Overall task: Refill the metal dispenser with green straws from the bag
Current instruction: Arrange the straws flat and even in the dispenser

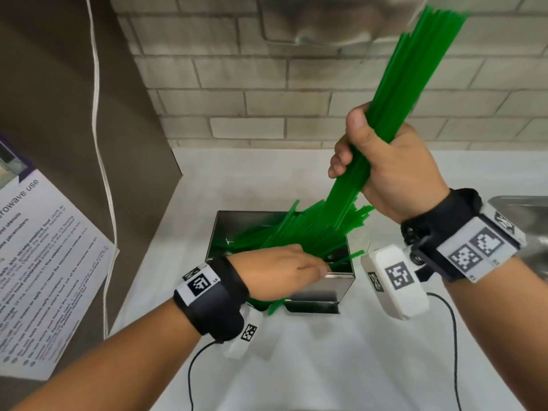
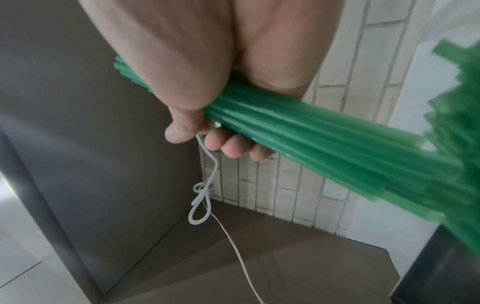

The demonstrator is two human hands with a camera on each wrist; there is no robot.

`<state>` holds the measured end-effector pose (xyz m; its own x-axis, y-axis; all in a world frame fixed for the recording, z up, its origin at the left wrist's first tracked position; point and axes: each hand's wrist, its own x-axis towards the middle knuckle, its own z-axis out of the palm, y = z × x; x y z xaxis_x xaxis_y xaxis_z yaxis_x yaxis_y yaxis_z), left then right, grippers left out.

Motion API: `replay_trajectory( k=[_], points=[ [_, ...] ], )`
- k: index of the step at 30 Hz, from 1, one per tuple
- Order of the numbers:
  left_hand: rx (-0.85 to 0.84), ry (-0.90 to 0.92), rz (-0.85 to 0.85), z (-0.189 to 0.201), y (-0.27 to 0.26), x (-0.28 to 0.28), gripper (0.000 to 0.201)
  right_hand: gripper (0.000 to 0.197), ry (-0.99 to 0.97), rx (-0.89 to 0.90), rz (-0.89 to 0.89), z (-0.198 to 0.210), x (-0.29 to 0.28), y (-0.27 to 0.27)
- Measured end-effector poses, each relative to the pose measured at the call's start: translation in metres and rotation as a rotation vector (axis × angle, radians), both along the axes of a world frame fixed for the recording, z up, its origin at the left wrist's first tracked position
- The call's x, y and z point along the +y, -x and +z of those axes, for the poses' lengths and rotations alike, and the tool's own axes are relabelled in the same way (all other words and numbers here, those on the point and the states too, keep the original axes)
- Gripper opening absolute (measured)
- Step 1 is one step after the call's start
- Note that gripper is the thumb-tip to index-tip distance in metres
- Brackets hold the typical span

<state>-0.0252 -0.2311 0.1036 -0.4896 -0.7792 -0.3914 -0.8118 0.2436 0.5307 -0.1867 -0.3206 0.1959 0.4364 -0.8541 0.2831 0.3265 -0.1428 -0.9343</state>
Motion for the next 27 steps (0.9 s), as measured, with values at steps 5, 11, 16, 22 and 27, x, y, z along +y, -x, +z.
replay_trajectory(
  k=[5, 11, 16, 22, 27],
  points=[
    [-0.182, 0.076, -0.025, -0.001, -0.010, -0.004, 0.048, 0.016, 0.016, 0.086, 0.030, -0.016, 0.004, 0.000],
    [-0.139, 0.140, 0.031, 0.002, -0.033, -0.006, 0.044, 0.023, 0.199, 0.279, 0.174, -0.048, 0.014, -0.004],
    [-0.041, 0.134, 0.058, 0.003, -0.049, -0.008, 0.035, 0.021, 0.201, 0.478, 0.254, -0.090, 0.023, -0.015],
    [0.211, 0.162, 0.207, 0.002, -0.059, -0.003, 0.028, 0.018, 0.150, 0.546, 0.282, -0.091, 0.019, -0.024],
    [0.416, 0.253, 0.477, 0.004, -0.070, 0.008, 0.034, 0.021, 0.113, 0.506, 0.202, -0.079, -0.001, -0.025]
  ],
)
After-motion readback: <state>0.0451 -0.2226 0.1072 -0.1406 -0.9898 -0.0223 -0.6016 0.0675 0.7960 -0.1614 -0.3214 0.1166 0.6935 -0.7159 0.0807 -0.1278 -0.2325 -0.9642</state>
